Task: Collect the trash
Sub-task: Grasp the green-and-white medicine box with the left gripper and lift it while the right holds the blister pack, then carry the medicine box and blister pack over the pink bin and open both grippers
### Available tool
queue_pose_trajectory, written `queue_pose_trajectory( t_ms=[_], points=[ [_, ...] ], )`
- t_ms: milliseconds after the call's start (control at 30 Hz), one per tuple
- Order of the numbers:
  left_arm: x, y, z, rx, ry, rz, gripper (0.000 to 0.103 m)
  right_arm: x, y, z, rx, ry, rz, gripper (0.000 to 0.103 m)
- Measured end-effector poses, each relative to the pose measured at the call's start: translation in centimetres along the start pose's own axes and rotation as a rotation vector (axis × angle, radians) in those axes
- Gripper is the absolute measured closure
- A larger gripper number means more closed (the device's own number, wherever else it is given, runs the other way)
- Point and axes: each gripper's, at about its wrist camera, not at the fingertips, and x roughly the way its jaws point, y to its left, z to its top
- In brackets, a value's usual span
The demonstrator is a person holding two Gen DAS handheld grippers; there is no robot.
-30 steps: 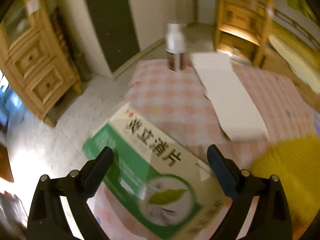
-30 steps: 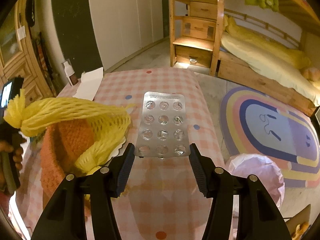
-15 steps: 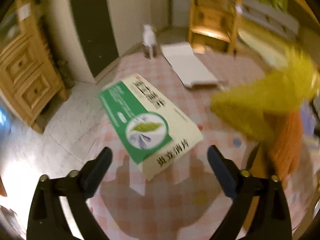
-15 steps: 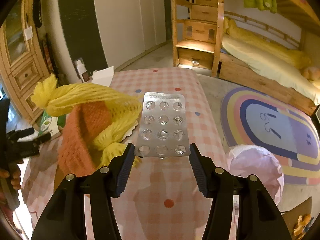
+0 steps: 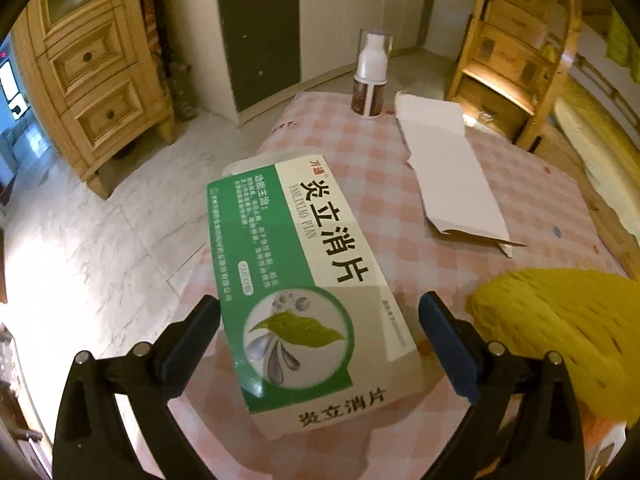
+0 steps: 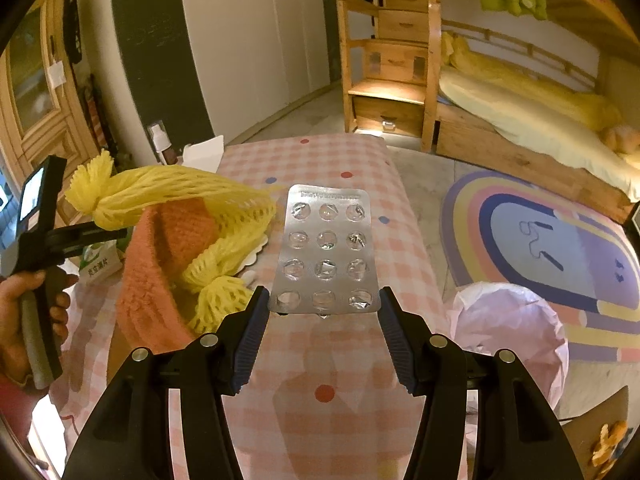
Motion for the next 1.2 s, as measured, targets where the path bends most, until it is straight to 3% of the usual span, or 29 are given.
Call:
queue_pose_trajectory(
  t_ms=[167, 233, 300, 400, 633, 967, 1200],
  points=[
    [0.9, -0.5, -0.4, 0.004, 0.041, 0.066, 0.007, 0.1, -0.3, -0.3, 0.006, 0.003, -0.002, 0.047],
    [0.8, -0.6, -1.0, 0.008, 0.045, 0.070, 0.016, 0.0, -0.4, -0.5, 0.008, 0.003, 0.000, 0.047],
    [0.5, -0.3, -1.3, 0.007, 0.042, 0.058, 0.017, -0.3, -0.3, -0.7, 0.008, 0.001, 0.002, 0.047],
    [-0.8, 0.2, -2.3, 0.041, 0.018, -0.010, 0.019, -0.7, -0.6, -0.9, 0.010, -0.003, 0.005, 0.047],
    [-8.7, 2.5, -6.1, 0.156, -0.139, -0.169, 0.019, -2.2, -1.1, -1.3, 0.029, -0.032, 0.010, 0.047],
    [-14.4, 3.7, -10.8, 0.233, -0.181, -0.209, 0.019, -4.7, -1.0, -1.9, 0.033, -0.057, 0.020, 0.047],
    [-20.3, 1.0, -11.1, 0.326, -0.302, -0.316, 0.019, -8.4, -2.6, -2.1, 0.070, -0.115, 0.019, 0.047]
  ],
)
